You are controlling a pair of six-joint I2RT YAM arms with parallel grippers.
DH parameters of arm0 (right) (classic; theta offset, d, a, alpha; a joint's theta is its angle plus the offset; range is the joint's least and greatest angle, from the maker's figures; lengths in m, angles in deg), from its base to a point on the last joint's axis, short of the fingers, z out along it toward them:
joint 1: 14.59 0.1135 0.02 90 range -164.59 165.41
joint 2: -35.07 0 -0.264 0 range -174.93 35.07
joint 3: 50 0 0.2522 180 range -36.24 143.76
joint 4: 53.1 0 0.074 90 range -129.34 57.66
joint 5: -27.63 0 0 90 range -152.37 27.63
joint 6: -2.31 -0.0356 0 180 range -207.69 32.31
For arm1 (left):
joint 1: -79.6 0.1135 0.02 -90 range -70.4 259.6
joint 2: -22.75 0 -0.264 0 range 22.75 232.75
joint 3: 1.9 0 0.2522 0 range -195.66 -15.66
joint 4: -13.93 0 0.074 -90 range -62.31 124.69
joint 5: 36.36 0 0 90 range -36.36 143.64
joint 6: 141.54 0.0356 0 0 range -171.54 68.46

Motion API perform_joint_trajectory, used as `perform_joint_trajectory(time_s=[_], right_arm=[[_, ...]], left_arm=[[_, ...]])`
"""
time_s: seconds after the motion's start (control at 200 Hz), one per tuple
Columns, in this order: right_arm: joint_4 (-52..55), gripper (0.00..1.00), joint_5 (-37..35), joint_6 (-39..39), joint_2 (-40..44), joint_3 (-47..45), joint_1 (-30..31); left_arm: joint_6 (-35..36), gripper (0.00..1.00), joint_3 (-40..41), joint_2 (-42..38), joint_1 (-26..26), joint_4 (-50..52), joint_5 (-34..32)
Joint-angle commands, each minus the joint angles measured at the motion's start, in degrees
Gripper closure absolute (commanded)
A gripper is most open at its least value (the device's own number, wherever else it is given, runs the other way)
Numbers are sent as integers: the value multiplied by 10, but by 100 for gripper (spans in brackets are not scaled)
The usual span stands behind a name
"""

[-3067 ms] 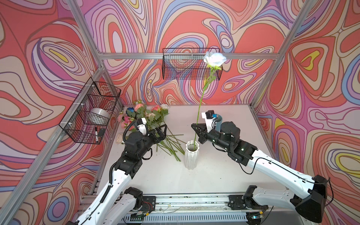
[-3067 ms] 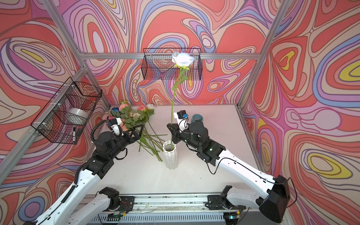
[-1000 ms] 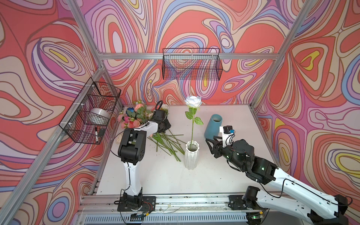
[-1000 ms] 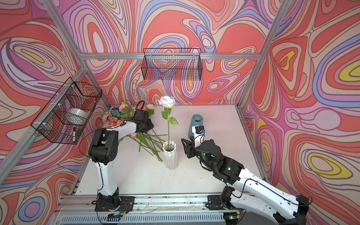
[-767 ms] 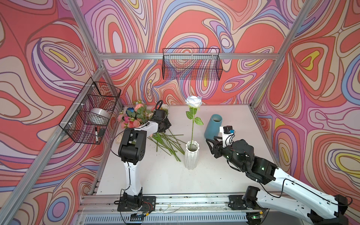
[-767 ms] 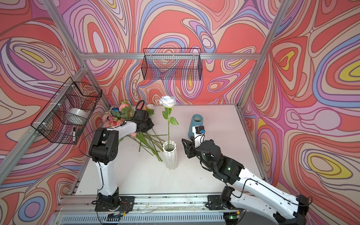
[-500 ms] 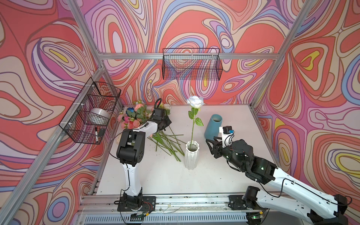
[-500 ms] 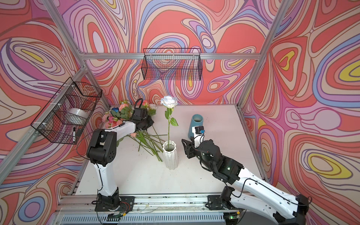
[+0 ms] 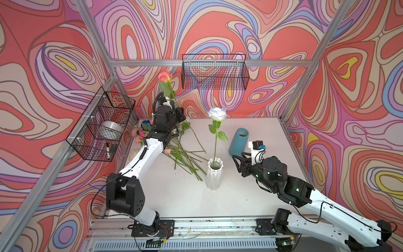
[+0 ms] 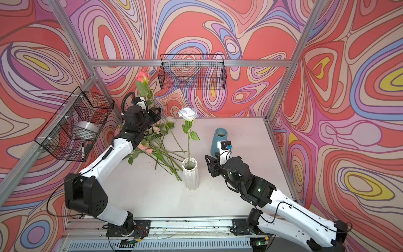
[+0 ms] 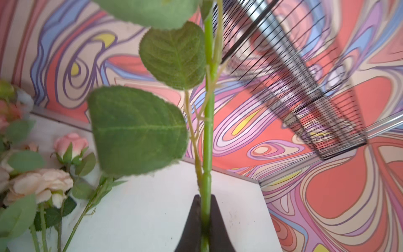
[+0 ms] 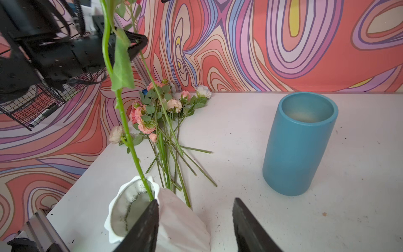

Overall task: Arrange flowers in a vase
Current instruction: Pick up the flower from the flowers, then place the flower in the vase.

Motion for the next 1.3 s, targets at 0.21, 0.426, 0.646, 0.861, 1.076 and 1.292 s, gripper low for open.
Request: perform_joint_trajectory(time_s=[0.21, 0.426, 0.646, 0.861, 1.076, 1.292], right_arm=[[23, 41, 18, 34, 11, 60, 3], [41, 37, 131, 62, -39, 124, 3], [71, 37, 311, 76, -157, 213, 8], [47, 35, 361, 107, -227, 289, 68], [2, 33, 431, 112, -285, 362, 96], [-18, 31, 461, 108, -325, 408, 105]], left_arm=[[105, 100, 50, -230, -1, 99, -33], [135, 100, 40, -354, -1, 177, 40], [128, 100, 18, -410, -1, 201, 259], [24, 100, 59, -414, -1, 69, 474], [-112, 100, 118, -394, -1, -135, 563], [-159, 100, 139, -379, -1, -208, 577]])
